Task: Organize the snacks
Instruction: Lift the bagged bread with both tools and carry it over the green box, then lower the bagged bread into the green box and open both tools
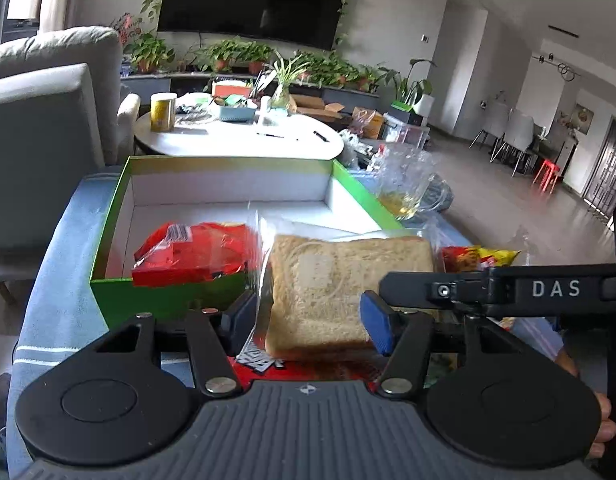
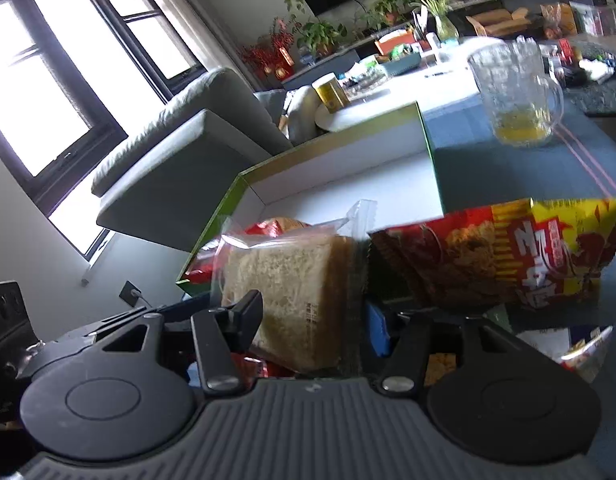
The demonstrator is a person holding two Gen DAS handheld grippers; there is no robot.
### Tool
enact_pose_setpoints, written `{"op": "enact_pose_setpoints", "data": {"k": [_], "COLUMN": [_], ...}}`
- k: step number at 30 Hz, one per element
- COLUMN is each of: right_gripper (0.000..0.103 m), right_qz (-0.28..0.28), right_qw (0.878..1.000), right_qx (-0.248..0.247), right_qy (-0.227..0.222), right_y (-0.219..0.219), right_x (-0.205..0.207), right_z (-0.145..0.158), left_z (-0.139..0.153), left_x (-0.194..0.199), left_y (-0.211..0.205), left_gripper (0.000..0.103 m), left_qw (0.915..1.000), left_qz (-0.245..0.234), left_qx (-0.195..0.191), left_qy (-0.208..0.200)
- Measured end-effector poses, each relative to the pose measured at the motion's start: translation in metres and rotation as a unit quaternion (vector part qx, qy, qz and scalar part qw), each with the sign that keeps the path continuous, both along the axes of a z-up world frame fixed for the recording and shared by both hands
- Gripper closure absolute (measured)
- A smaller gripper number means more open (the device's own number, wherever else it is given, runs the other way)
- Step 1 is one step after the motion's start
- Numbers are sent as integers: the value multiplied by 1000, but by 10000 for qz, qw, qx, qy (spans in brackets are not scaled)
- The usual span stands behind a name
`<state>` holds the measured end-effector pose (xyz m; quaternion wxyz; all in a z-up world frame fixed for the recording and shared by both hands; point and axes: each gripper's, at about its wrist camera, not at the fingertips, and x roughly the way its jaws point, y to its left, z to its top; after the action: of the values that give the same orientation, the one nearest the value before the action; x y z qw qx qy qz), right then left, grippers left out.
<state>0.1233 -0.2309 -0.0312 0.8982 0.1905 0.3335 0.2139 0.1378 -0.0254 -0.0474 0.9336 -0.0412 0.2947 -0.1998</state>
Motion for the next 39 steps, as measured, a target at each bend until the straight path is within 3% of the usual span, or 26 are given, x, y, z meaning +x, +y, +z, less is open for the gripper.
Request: {"op": "enact_pose_setpoints", "data": {"k": [3, 6, 14, 17, 20, 24, 28, 39], "right_gripper": [31, 31, 32, 32, 32, 32, 32, 32], "right_qz": [30, -8, -167, -128, -132, -167, -186, -52], "right_qw": [9998, 9993, 9997, 9997, 9997, 9997, 9997, 9966], "right_qx": [-41, -147, -183, -206, -208, -183, -127, -132], "right_qy": [-212, -337, 19, 8, 44, 55, -28, -808], "right_y": [1, 0, -10, -7, -5, -5, -5, -4], "right_x": [-5, -5, 5, 6, 9, 11, 9, 16], "right_z": [10, 15, -2, -2, -4, -5, 0, 46], "left_z": [8, 7, -11, -14, -17, -11, 1, 38], "left_x": [-5, -2, 10, 14, 18, 9, 0, 8], "left_y": [-3, 0, 8, 6, 5, -1, -7, -17], "left_gripper": [49, 49, 33, 33, 35, 50, 51, 53], "left_qw": [9998, 10000, 9988, 9990, 9991, 9995, 9995, 9982], "left_qz": [2, 49, 409, 360, 299, 201, 104, 56], "left_qx": [65, -5, 84, 33, -9, 215, 282, 139], "left_qy": [-180, -72, 237, 276, 308, 116, -116, -577]}}
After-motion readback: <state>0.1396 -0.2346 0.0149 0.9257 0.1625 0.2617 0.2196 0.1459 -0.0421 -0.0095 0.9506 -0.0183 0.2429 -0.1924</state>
